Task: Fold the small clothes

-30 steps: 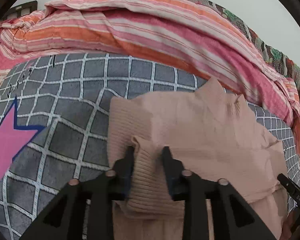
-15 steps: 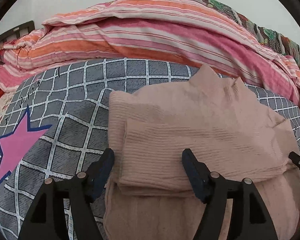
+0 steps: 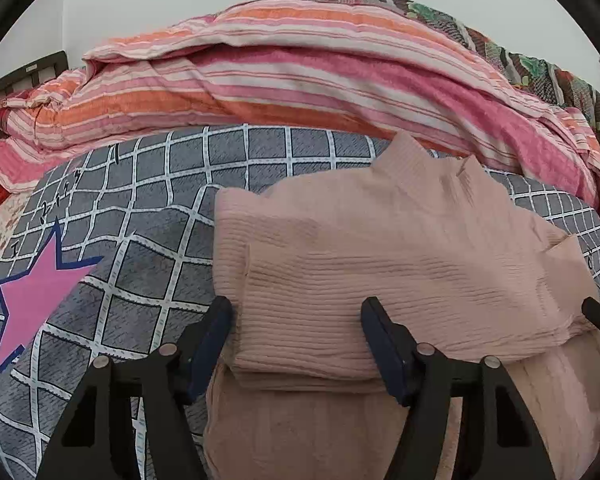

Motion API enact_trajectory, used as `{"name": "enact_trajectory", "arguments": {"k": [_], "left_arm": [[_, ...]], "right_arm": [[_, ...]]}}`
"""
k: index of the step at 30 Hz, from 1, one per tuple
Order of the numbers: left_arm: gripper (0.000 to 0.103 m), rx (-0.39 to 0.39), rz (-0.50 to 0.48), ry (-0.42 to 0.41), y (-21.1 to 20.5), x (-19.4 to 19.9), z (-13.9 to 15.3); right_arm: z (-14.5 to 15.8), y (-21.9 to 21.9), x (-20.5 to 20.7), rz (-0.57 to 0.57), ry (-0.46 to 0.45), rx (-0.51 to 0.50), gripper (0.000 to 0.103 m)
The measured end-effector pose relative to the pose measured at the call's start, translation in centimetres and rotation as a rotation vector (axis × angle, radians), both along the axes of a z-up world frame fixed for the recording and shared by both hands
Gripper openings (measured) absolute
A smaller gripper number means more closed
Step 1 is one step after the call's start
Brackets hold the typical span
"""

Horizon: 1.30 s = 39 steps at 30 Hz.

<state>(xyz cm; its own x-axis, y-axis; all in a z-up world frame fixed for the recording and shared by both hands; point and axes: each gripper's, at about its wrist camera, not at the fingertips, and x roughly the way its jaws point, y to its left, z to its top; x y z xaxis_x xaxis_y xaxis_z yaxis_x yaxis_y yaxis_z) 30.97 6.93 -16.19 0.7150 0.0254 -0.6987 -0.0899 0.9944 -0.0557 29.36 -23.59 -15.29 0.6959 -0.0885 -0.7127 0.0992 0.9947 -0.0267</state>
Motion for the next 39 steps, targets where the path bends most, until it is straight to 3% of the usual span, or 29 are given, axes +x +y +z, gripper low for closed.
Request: {"name": "enact_trajectory", "arguments": {"k": [8,14,23,27,31,33,35,39], "left_arm": [[0.065,-0.097,-0.03,-0.036,0.7,-2.2,0.6],[0.065,-0.171,-0.044,-0.046,1.5,-4.9,0.2],[0.065,-0.266,-0.033,-0.063,3.2,-10.1,-0.8],[0.065,-0.248,-0.062,-0.093,2.9,-13.8,-1.0],[0.065,-0.178,-0.093,-0.101,2.0,-18.0,-0.8],[0.065,-0.208,-0.094,-0.099,2.0,-19.8,-0.7],[0.065,-0.229,-0.088,-0.098,2.1,-21.7,-0.8],[0.065,-0.243,-0.081,-0.095,2.3,-24.9,-1.4]], "right_arm": [[0.8,0.8,-1.1,0.056,-0.032,-0.032,0.065],[1.9,1.2,-3.6,0.067,-0.11,-0.046,0.062],[2.8,-0.6,-12.4,0.038,-0.123,-0.019,0.062],[2.6,-2.1,-16.6,0.04,-0.067,0.054,0.063],[0.8,-2.7,-21.1,0.062,-0.041,0.051,0.063],[-0.6,-3.0,-23.2,0.078,-0.017,0.071,0.056],[-1.6,-3.2,-24.5,0.074,0.0,0.095,0.043],[-1.8,-3.8,-26.4,0.096,-0.023,0.201,0.038]]}}
